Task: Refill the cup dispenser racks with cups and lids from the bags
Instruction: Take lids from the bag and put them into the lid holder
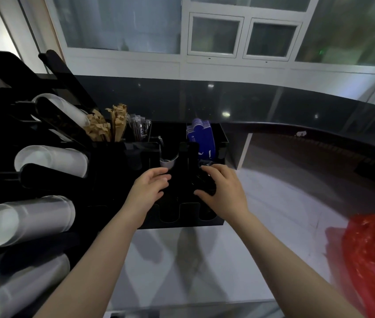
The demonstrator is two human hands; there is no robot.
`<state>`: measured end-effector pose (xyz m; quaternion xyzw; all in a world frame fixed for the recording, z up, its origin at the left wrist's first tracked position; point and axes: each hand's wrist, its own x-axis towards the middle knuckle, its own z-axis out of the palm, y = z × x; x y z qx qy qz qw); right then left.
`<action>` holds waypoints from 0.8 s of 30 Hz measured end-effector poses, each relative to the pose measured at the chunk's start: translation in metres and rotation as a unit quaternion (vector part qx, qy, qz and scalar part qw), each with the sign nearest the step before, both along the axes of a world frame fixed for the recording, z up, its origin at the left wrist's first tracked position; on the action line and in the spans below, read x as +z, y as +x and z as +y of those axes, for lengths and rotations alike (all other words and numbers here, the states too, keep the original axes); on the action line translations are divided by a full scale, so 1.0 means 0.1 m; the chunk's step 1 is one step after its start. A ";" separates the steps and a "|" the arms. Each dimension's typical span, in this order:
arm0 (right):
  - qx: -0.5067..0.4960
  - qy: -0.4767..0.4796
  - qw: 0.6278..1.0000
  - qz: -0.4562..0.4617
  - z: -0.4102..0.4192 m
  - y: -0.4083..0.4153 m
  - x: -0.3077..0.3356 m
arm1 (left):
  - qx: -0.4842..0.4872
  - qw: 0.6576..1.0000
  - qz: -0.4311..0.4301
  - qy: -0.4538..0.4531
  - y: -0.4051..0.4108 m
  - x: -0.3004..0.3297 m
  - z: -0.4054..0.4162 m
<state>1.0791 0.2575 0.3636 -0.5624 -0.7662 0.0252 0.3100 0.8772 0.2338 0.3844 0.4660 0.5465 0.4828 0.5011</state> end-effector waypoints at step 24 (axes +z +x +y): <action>-0.121 -0.017 0.992 0.024 -1.20 1.53 0.14 | -0.219 0.944 0.100 0.225 1.66 0.10 -0.29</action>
